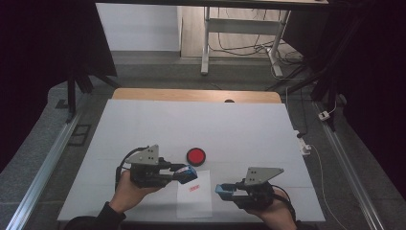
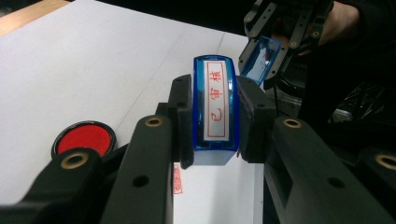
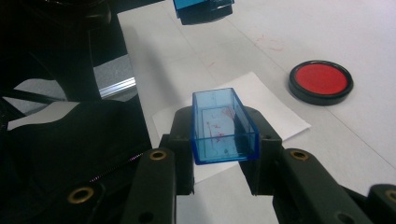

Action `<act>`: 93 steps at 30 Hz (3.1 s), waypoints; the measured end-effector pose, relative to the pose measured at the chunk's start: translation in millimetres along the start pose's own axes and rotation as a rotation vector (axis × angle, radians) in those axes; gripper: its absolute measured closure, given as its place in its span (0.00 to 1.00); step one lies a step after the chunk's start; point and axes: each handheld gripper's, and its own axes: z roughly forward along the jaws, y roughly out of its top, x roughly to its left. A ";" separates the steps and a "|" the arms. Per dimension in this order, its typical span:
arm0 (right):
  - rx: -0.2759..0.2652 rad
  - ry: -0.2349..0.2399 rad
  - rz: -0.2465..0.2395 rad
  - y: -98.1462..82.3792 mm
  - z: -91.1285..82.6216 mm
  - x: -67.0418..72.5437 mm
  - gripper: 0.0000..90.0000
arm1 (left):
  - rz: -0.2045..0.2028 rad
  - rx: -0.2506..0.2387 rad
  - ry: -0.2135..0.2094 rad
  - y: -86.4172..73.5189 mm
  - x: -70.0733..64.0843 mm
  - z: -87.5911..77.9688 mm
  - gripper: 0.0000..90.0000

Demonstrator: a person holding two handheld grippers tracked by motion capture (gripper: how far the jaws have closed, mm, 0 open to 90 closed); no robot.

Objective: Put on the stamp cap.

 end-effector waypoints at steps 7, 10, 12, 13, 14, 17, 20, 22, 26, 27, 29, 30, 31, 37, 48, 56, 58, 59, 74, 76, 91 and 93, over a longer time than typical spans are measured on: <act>0.002 0.037 -0.025 5.7 12.9 -2.5 0.76 | 0.008 -0.007 -0.002 0.7 -0.6 -1.3 0.78; 0.004 0.051 -0.031 8.2 18.7 -3.6 0.76 | 0.013 -0.009 -0.004 0.9 -1.0 -1.7 0.78; 0.012 0.064 -0.039 9.4 22.0 -4.5 0.76 | 0.017 -0.012 -0.008 1.1 -1.1 -2.1 0.78; 0.012 0.072 -0.044 9.9 23.6 -4.9 0.76 | 0.019 -0.015 -0.008 1.2 -1.3 -2.3 0.78; 0.010 0.083 -0.050 10.4 25.3 -5.3 0.76 | 0.022 -0.016 -0.009 1.3 -1.4 -2.5 0.78; 0.010 0.102 -0.068 12.9 29.3 -6.8 0.76 | 0.029 -0.023 -0.014 1.5 -1.8 -3.2 0.78; 0.010 0.111 -0.077 14.9 34.4 -8.5 0.76 | 0.038 -0.027 -0.017 1.9 -2.1 -3.4 0.78; 0.014 0.122 -0.087 16.3 37.9 -9.8 0.76 | 0.045 -0.026 -0.021 2.3 -2.7 -3.2 0.78; 0.010 0.151 -0.099 18.8 45.8 -11.4 0.76 | 0.064 -0.028 -0.033 2.8 -4.2 -2.3 0.78; 0.013 0.153 -0.103 19.6 47.6 -12.1 0.76 | 0.068 -0.029 -0.037 2.8 -4.4 -1.9 0.78; 0.009 0.169 -0.103 21.1 51.1 -13.8 0.76 | 0.077 -0.028 -0.045 2.9 -4.9 -1.4 0.78; 0.005 0.175 -0.102 21.8 53.0 -14.5 0.76 | 0.079 -0.027 -0.047 3.0 -5.3 -1.0 0.78; 0.004 0.178 -0.099 22.5 54.8 -14.8 0.76 | 0.085 -0.026 -0.051 3.2 -5.7 -0.5 0.78; -0.007 0.217 -0.121 27.1 63.7 -15.5 0.76 | 0.117 -0.026 -0.069 3.9 -9.2 1.6 0.78; -0.008 0.254 -0.149 32.7 72.6 -13.5 0.76 | 0.147 -0.012 -0.082 4.2 -12.0 5.2 0.78; -0.018 0.279 -0.151 34.3 74.0 -12.6 0.76 | 0.157 -0.011 -0.095 4.1 -12.1 5.4 0.78; -0.017 0.281 -0.153 34.4 74.2 -12.4 0.76 | 0.157 -0.014 -0.106 3.6 -11.9 5.6 0.78; -0.014 0.284 -0.155 34.5 74.1 -12.5 0.76 | 0.160 -0.013 -0.106 3.7 -12.1 5.6 0.78; -0.025 0.310 -0.203 37.1 71.9 -9.0 0.77 | 0.128 -0.028 -0.179 0.7 -7.8 7.2 0.78; -0.028 0.312 -0.207 37.7 71.0 -8.4 0.77 | 0.115 -0.034 -0.188 0.4 -7.1 7.4 0.78; -0.027 0.337 -0.236 37.7 70.0 -6.8 0.77 | 0.027 -0.056 -0.258 -2.6 -2.2 12.1 0.77; -0.040 0.338 -0.222 37.3 69.9 -7.2 0.77 | 0.016 -0.069 -0.264 -3.8 -0.5 12.0 0.77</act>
